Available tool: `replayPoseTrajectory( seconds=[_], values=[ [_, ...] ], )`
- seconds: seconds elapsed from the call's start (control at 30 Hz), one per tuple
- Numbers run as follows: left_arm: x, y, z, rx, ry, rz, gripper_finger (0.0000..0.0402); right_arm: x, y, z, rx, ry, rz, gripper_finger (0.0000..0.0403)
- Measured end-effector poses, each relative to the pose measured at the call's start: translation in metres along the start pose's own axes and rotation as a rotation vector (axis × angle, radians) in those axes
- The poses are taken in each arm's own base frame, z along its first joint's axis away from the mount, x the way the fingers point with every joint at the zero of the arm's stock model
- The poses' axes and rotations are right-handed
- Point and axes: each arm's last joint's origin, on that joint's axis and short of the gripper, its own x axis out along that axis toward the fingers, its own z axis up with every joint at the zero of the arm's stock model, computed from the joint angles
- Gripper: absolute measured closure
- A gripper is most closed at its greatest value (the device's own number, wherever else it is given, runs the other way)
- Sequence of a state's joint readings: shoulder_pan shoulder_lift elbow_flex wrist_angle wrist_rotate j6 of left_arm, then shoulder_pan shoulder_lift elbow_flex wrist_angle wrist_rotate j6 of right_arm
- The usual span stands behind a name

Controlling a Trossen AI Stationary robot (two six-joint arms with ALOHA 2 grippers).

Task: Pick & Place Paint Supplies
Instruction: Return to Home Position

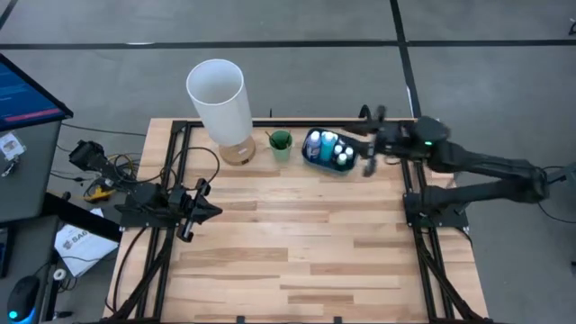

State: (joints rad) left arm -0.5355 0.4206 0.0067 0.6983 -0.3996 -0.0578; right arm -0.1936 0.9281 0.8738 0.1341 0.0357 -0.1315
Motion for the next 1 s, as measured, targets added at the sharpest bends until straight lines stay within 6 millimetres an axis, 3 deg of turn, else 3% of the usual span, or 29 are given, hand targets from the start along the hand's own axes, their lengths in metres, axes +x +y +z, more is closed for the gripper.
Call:
replayPoseTrajectory(
  seconds=[0.13, 0.3, 0.43, 0.57, 0.7, 0.77, 0.9, 1.0],
  values=[
    [0.0, 0.0, 0.0, 0.0, 0.0, -0.001, 0.0401, -0.043, -0.005, -0.006, 0.005, 0.049, -0.009, 0.0288],
    [0.0, 0.0, 0.0, 0.0, 0.0, -0.001, 0.0402, -0.089, -0.006, -0.043, -0.001, 0.09, -0.049, 0.0319],
    [0.0, 0.0, 0.0, 0.0, 0.0, -0.001, 0.0402, -0.125, -0.005, -0.065, 0.07, -0.05, -0.102, 0.0344],
    [0.0, 0.0, 0.0, 0.0, 0.0, -0.004, 0.0402, -0.147, 0.0, -0.093, 0.142, -0.145, -0.106, 0.0363],
    [0.0, 0.0, 0.0, -0.004, -0.005, -0.004, 0.0402, -0.14, 0.005, -0.124, 0.179, -0.058, -0.045, 0.0383],
    [0.0, 0.0, 0.004, -0.041, -0.039, -0.009, 0.0402, -0.136, 0.006, -0.123, 0.173, -0.092, -0.013, 0.0395],
    [-0.001, -0.002, 0.014, -0.114, -0.128, -0.074, 0.0402, -0.128, 0.01, -0.14, 0.197, -0.055, 0.05, 0.0398],
    [-0.003, -0.004, 0.017, -0.138, -0.145, -0.27, 0.0402, -0.128, 0.01, -0.139, 0.203, -0.106, 0.068, 0.0395]
  ],
)
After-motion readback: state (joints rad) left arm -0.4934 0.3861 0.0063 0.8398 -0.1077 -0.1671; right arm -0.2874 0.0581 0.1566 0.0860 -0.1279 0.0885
